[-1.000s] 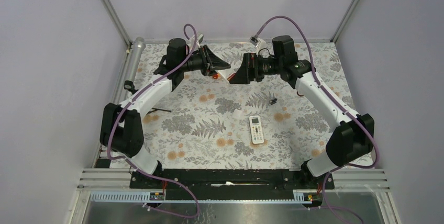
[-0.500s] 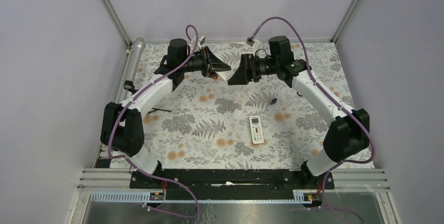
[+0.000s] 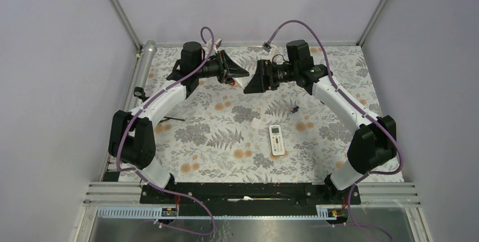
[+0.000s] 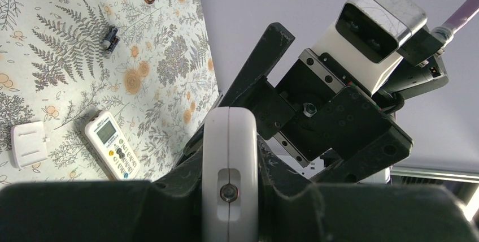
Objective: Load the batteries into the remote control
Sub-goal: Load the battery into the remote control.
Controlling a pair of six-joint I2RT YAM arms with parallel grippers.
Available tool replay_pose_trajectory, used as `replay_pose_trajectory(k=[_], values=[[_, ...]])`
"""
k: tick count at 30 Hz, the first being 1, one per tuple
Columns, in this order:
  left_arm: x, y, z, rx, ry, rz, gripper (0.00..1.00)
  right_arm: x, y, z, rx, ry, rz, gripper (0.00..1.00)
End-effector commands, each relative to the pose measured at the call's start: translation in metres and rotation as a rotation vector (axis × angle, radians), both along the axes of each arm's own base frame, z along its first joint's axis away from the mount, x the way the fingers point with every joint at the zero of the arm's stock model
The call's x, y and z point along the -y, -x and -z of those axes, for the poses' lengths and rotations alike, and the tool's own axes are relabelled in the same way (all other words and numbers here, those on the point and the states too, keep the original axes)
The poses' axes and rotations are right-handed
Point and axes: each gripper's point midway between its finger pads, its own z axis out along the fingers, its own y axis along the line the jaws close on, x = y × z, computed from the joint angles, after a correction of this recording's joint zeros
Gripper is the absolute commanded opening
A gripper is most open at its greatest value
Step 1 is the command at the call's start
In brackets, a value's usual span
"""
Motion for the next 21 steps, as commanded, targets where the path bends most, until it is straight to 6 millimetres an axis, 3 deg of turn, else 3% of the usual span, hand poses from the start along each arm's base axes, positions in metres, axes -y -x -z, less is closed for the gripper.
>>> replay_pose_trajectory(k=[1,3,11,21], values=[[-0.002,0.006,-0.017,0.074,0.021,0.029,0.0,-0.006,-0.002,-0.026,0.072,-0.052,-0.013,0.93],[-0.002,0.007,-0.016,0.074,0.02,0.031,0.0,-0.007,-0.001,-0.029,0.075,-0.063,-0.016,0.91],[-0.002,0.007,-0.014,0.072,0.017,0.032,0.0,-0.01,0.0,-0.034,0.044,-0.096,-0.027,0.69],[-0.001,0.005,-0.015,0.067,0.018,0.033,0.0,-0.01,0.015,-0.039,0.081,-0.136,-0.11,0.67]])
